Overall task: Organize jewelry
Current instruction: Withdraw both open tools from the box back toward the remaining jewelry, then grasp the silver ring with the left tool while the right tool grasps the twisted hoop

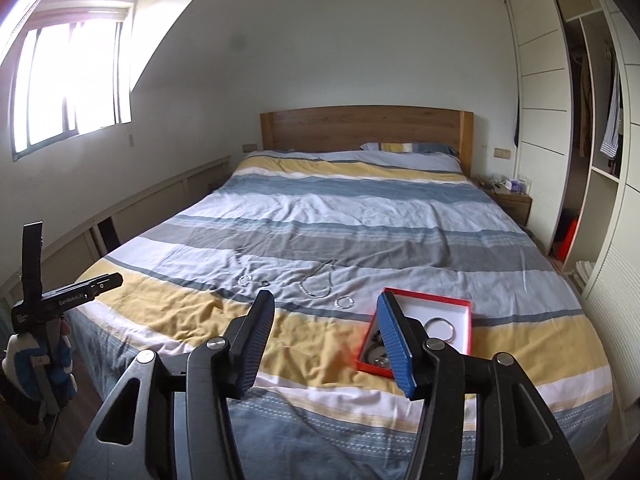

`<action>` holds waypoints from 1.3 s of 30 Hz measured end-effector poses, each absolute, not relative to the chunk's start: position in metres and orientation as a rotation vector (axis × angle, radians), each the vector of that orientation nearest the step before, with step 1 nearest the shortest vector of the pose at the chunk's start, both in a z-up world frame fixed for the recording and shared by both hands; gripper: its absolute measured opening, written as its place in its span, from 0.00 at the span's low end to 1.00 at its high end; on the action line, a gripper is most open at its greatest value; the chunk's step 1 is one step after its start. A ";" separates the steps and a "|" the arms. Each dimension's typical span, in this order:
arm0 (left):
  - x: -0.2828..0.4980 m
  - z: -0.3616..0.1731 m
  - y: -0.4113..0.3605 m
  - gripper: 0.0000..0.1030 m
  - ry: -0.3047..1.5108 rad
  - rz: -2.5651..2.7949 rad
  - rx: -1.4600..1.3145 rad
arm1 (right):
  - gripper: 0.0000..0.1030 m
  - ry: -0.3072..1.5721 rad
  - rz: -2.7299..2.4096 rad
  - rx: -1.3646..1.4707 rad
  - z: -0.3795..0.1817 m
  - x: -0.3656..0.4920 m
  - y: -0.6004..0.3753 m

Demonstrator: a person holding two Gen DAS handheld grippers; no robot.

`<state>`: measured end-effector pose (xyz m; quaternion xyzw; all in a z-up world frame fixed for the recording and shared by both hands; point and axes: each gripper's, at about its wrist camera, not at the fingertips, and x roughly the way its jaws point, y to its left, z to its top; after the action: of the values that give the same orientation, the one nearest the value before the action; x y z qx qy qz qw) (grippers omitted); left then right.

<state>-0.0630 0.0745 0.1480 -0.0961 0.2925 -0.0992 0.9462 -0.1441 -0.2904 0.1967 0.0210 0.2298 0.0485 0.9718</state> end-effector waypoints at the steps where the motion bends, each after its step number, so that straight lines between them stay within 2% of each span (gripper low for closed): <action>1: -0.063 0.147 0.075 0.39 0.607 -0.197 -0.191 | 0.52 0.465 0.102 0.039 0.196 -0.144 -0.287; 4: -0.065 0.144 0.077 0.46 0.613 -0.186 -0.197 | 0.54 0.470 0.116 0.038 0.193 -0.144 -0.279; 13: -0.056 0.124 0.073 0.46 0.646 -0.188 -0.190 | 0.55 0.515 0.140 0.035 0.176 -0.134 -0.267; 21: -0.033 0.083 0.075 0.46 0.742 -0.161 -0.166 | 0.55 0.588 0.146 0.041 0.153 -0.104 -0.263; 39: 0.060 0.004 0.062 0.46 0.883 -0.211 -0.211 | 0.55 0.836 0.198 0.062 0.051 0.026 -0.256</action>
<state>0.0604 0.0625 0.0038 -0.1016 0.4257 -0.1018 0.8934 0.0262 -0.2557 0.0506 0.0300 0.4053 0.0957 0.9086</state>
